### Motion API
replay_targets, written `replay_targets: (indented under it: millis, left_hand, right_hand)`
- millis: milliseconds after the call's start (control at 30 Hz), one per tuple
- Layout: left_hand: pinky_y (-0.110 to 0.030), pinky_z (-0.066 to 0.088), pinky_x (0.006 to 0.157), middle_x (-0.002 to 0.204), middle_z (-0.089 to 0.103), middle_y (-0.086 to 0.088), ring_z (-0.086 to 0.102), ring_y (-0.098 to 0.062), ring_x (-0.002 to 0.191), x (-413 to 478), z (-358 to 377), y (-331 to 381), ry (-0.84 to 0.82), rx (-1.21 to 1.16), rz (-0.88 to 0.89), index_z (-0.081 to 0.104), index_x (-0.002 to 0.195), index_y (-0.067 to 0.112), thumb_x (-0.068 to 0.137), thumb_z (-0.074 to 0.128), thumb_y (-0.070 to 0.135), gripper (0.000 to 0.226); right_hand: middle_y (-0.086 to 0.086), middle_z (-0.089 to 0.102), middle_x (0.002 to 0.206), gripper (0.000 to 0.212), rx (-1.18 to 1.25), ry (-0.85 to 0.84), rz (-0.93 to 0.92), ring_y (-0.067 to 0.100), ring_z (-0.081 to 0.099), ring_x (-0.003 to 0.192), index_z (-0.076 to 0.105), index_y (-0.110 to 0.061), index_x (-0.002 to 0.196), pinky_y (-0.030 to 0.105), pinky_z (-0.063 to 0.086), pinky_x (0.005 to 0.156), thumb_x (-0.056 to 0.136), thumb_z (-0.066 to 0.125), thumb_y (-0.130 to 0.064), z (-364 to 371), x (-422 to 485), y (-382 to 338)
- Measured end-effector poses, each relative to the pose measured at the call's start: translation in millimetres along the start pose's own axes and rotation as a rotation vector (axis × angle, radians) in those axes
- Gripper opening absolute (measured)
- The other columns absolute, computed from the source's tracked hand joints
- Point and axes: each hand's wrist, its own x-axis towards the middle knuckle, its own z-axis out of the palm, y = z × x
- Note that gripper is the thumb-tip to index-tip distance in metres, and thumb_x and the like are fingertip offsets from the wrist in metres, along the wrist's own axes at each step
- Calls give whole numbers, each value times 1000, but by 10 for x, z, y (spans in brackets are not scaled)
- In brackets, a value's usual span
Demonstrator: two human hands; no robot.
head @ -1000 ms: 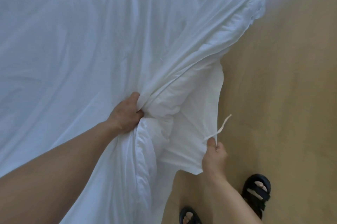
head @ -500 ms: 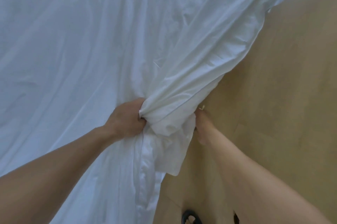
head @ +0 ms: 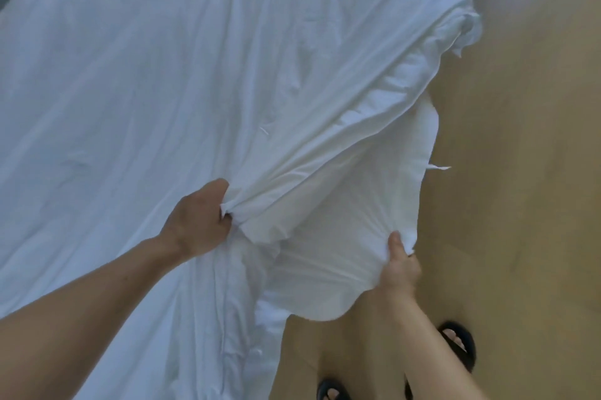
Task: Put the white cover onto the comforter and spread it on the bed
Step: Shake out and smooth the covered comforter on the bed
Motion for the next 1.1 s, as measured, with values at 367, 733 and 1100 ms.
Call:
replay_targets:
  millis: [367,733,1100]
  left_hand:
    - [-26,39,71,101,46,17,52,-13,84,98,353,818,-280,12,210,31,118,32,70,62,61,65]
    - [-52,35,104,158,9,-9,19,-34,139,1642,754,2048,-95,371,163,3,155,33,74,58,74,105]
    - [-40,45,82,135,42,-7,42,-30,119,2462,578,2236,85,408,429,33,145,16,82,58,46,73]
  right_hand:
    - [0,65,80,20,-102,-21,-50,2,65,53,58,-12,85,16,50,45,99,59,-27,-84,335,6]
    - [14,71,90,28,-270,-286,129,32,65,84,64,-1,98,41,53,76,94,56,-27,3,1235,-262]
    - [16,72,105,23,-412,-271,278,29,68,88,67,-9,93,44,58,83,99,45,-14,957,2207,-521]
